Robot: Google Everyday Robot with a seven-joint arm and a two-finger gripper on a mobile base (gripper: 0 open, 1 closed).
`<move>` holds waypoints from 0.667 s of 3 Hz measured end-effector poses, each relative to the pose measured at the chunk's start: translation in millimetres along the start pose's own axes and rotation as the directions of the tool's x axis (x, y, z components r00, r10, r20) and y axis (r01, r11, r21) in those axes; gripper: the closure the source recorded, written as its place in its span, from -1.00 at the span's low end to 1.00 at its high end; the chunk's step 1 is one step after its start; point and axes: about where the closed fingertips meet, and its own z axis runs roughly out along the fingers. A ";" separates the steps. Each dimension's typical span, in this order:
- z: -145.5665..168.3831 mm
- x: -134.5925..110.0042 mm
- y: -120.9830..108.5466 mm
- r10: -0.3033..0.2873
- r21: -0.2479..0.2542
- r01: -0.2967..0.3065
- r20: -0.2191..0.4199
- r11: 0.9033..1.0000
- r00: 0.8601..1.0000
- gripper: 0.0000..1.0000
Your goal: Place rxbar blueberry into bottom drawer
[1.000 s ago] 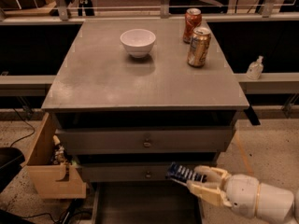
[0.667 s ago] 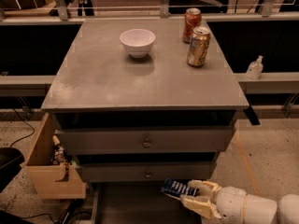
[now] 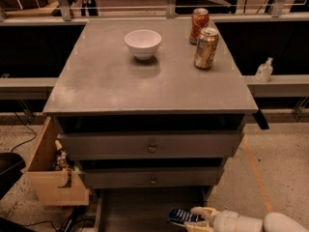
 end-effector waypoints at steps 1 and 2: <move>32.8 53.4 -25.5 0.059 0.003 -0.059 -0.099 0.998 0.993 1.00; 31.7 49.0 -22.6 0.053 -0.001 -0.053 -0.092 0.999 0.994 1.00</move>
Offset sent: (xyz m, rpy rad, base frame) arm 0.0055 -0.0043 -0.0536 -0.0475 0.0762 -0.0061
